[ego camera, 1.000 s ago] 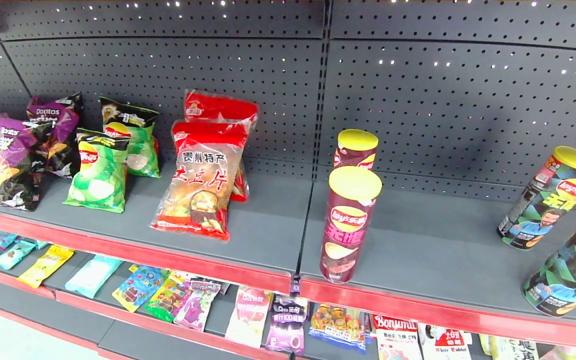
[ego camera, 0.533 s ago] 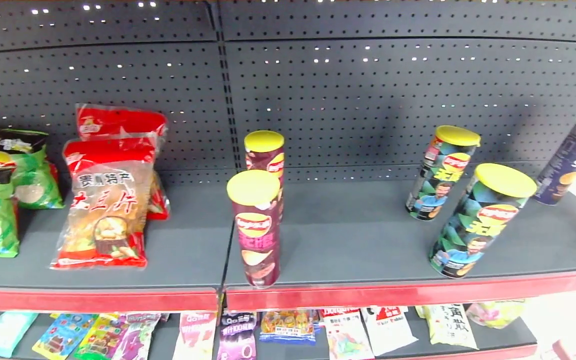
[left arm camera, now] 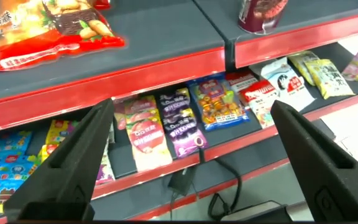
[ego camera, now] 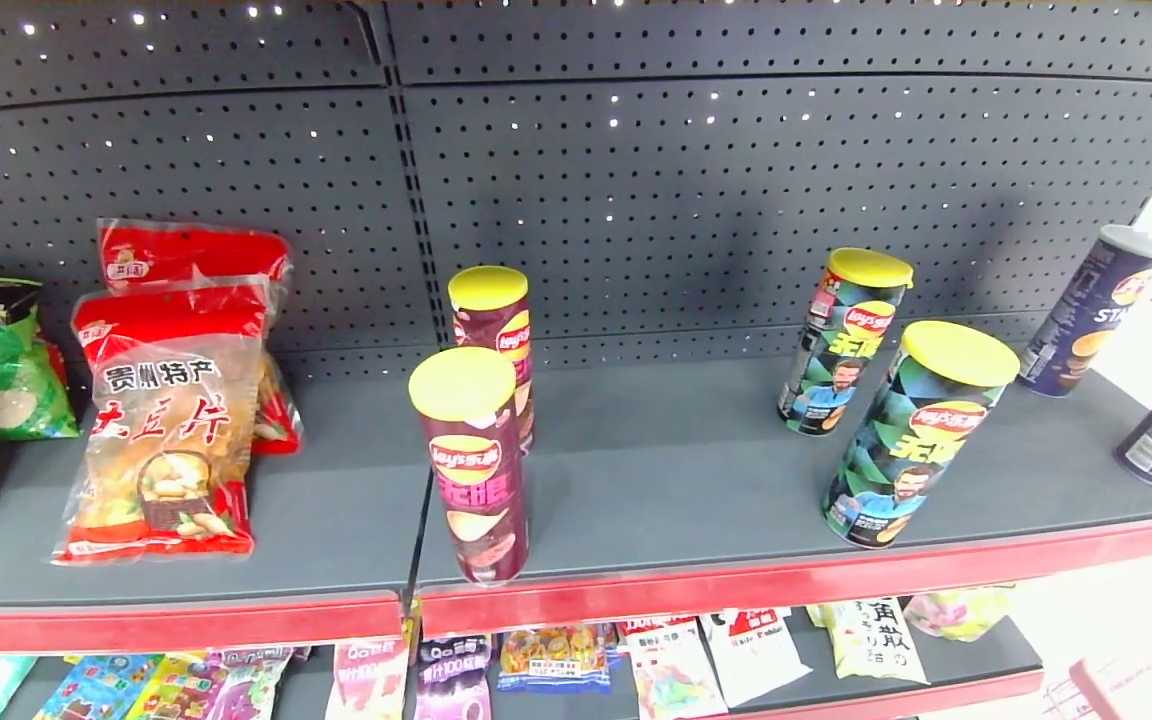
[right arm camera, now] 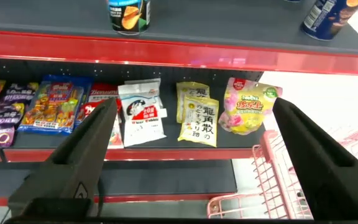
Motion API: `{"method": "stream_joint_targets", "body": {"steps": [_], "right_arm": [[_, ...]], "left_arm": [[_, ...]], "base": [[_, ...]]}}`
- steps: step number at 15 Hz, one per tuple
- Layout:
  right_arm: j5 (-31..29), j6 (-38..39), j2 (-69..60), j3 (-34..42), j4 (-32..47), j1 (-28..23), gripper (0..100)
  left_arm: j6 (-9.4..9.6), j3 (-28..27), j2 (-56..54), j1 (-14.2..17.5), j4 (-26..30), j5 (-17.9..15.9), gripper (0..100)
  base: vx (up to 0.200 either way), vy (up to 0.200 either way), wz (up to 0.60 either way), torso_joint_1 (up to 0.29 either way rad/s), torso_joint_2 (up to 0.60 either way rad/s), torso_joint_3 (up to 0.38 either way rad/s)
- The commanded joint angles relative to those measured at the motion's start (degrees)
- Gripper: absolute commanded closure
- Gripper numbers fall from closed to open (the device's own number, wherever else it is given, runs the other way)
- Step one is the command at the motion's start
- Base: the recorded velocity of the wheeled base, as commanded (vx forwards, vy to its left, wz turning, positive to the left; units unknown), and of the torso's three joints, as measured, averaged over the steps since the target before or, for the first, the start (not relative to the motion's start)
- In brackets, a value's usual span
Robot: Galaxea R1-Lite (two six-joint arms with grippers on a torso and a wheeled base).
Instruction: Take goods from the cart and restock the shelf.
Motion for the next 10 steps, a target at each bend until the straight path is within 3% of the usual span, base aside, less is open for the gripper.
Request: {"method": "stream_joint_targets", "body": {"steps": [1,10], "right_arm": [[0.0,0.0,0.1,0.0,0.0,0.0,0],[0.0,-0.2,0.1,0.0,0.0,0.0,0]], "left_arm": [[-0.01,0.0,0.0,0.0,0.0,0.1,0],[0.08,0.0,0.0,0.0,0.0,0.1,0]], "base": [[0.0,-0.2,0.0,-0.017,0.0,0.007],[0.0,-0.2,0.0,0.004,0.0,0.002]]}}
